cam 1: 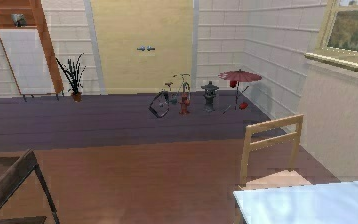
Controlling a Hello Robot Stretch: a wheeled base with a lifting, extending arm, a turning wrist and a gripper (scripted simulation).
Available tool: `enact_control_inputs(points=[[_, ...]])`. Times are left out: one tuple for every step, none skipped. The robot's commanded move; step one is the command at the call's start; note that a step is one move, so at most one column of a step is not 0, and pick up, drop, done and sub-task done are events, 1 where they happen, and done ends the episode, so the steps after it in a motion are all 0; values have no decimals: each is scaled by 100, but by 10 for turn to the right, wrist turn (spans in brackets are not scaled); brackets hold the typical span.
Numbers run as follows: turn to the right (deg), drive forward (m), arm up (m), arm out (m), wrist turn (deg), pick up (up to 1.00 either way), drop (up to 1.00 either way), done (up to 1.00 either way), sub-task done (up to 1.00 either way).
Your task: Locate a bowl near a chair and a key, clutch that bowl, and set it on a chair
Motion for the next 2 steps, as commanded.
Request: enact_control_inputs(points=[[0,0,0,0,150,0,0,0,0],[0,0,-24,0,0,0,0,0,0]])
